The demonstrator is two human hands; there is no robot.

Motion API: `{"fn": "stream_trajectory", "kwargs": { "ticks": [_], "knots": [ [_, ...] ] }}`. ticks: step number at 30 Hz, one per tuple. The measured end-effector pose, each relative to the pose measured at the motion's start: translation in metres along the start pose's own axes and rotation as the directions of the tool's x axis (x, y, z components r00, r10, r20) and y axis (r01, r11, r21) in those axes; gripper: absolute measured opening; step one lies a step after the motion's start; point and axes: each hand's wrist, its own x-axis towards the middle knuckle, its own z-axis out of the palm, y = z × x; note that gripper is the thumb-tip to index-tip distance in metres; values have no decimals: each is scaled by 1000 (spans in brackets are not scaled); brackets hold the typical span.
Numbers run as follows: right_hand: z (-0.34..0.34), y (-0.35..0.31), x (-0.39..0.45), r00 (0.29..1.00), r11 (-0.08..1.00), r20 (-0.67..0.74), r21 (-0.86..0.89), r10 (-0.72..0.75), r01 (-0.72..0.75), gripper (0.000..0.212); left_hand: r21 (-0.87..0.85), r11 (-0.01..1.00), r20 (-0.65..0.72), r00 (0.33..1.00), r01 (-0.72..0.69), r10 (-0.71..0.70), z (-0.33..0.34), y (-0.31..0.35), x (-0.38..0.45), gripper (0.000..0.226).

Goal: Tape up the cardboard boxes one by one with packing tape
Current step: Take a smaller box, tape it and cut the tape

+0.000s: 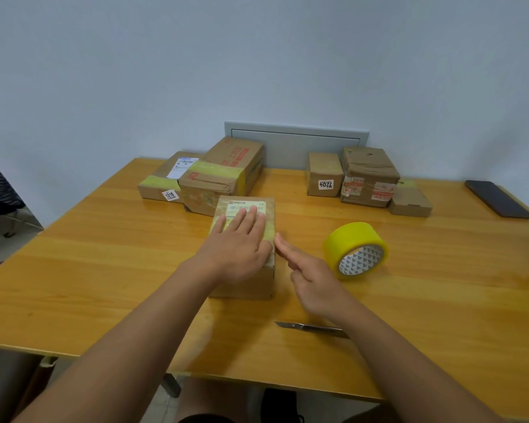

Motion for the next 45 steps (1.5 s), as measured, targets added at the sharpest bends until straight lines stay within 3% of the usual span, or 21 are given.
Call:
{"fn": "stream_trajectory", "kwargs": {
  "ticks": [2,5,7,11,15,18,21,25,29,31,34,35,40,42,45],
  "knots": [
    [-4,1,-2,1000,1000,5,17,16,-16,62,-3,1000,-13,1000,4,-4,0,1,-1,75],
    [-6,0,-5,995,995,1,24,99,-99,51,46,999,-28,1000,-12,13,4,0,-5,118],
    [-5,0,-5,985,984,-20,46,171,-170,47,107,994,-59,997,-35,41,8,-1,-9,129],
    [0,-4,4,961,962,-79,87,264,-257,47,196,980,-204,976,-42,82,16,2,-21,117],
    [5,-14,18,925,869,-32,357,378,-342,59,217,975,-316,941,-48,117,24,4,-35,110],
    [5,-27,22,916,692,90,627,391,-358,30,120,989,-426,895,-91,134,28,-7,-44,109],
    [6,-33,20,938,601,109,742,329,-297,29,-108,975,-519,847,-197,114,26,-21,-54,107],
    [6,-34,15,977,581,36,799,211,-155,54,-500,821,-500,866,-275,-14,18,-20,-60,102],
    [2,-37,10,980,775,-181,630,82,52,81,-728,622,-445,889,-288,-109,7,-5,-50,96],
    [-1,-40,5,969,845,-245,523,26,110,81,-797,516,-470,859,-314,-203,0,9,-41,87],
    [-8,-37,-3,956,924,-286,343,-68,168,69,-794,464,-574,734,-393,-362,-8,23,-28,47],
    [-13,-36,-6,950,932,-301,314,-84,182,65,-809,422,-570,720,-409,-395,-10,26,-25,37],
    [-51,-31,-13,901,927,-433,345,20,146,46,-879,178,-476,792,-443,-381,-22,40,-21,43],
    [-65,-31,-17,885,906,-451,413,116,91,60,-883,102,-464,820,-458,-337,-24,48,-22,48],
    [-76,-32,-27,916,818,-345,574,204,34,72,-908,7,-405,873,-420,-272,-25,59,-20,49]
  ]
}}
